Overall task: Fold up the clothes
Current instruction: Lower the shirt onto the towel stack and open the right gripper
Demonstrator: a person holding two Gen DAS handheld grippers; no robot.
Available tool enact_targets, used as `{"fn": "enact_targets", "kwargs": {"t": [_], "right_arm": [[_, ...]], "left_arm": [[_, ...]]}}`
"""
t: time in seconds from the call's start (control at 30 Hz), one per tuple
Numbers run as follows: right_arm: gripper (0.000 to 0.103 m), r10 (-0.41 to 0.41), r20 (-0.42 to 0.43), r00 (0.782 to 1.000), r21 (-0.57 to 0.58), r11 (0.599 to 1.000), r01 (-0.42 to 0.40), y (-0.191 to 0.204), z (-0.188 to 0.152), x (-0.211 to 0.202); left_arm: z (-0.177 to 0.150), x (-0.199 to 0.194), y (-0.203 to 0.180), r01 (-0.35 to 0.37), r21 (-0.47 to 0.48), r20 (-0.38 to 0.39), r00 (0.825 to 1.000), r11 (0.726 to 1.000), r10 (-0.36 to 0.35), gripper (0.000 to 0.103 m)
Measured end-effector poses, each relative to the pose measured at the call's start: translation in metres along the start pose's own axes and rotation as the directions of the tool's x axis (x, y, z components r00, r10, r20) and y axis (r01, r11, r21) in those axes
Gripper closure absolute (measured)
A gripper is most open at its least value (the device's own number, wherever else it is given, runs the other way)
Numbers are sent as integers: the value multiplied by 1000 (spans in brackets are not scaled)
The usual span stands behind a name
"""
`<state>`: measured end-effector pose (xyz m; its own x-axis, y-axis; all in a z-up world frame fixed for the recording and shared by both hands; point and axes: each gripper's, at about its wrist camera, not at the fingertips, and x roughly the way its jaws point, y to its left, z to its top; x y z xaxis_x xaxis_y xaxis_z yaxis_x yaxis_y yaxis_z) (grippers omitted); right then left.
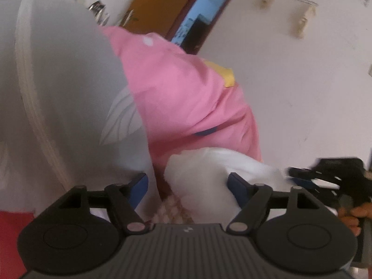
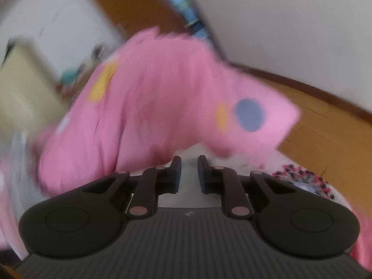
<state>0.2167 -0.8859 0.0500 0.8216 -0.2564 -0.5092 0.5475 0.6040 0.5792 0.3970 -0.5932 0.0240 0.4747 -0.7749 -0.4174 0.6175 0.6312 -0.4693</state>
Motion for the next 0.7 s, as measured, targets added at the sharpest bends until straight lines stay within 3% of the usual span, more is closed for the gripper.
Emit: {"fn": "enact_targets", "kwargs": {"t": [0.13,0.23,0.3,0.4,0.47,0.53,0.6,0.7], "right_arm": [[82,5,116,993,141,990,-21,-43,4,-54],[82,117,154,981,-25,993,-115,-47,-14,-108],[82,212,131,968,-190,964,-186,-39,-38,-142],[83,281,31,959,-354,901,-252,-36,-84,-175],[84,228,17,974,-415,887,-200,-49,-109,-189],[88,119,78,990,-398,914,-78,-75,-120,-200],[85,32,167,985,-285,958,17,-107,-121,-216],[84,-6,255,967,-208,976,60,-123,-128,-247]], "left_arm": [[1,1,-3,-26,-4,-1,1000,1000,26,24],[2,1,-5,-45,-21,-7,999,999,44,23],[3,4,-6,-57,-33,-11,998,998,56,23],[4,3,-8,-72,-29,-15,997,997,72,23],[5,3,-10,-81,-26,-18,997,996,80,22],[8,3,-13,-88,-22,-22,996,996,87,22],[11,0,-15,-111,-22,-19,994,994,110,23],[17,-11,-12,-132,-69,-14,991,989,131,23]]}}
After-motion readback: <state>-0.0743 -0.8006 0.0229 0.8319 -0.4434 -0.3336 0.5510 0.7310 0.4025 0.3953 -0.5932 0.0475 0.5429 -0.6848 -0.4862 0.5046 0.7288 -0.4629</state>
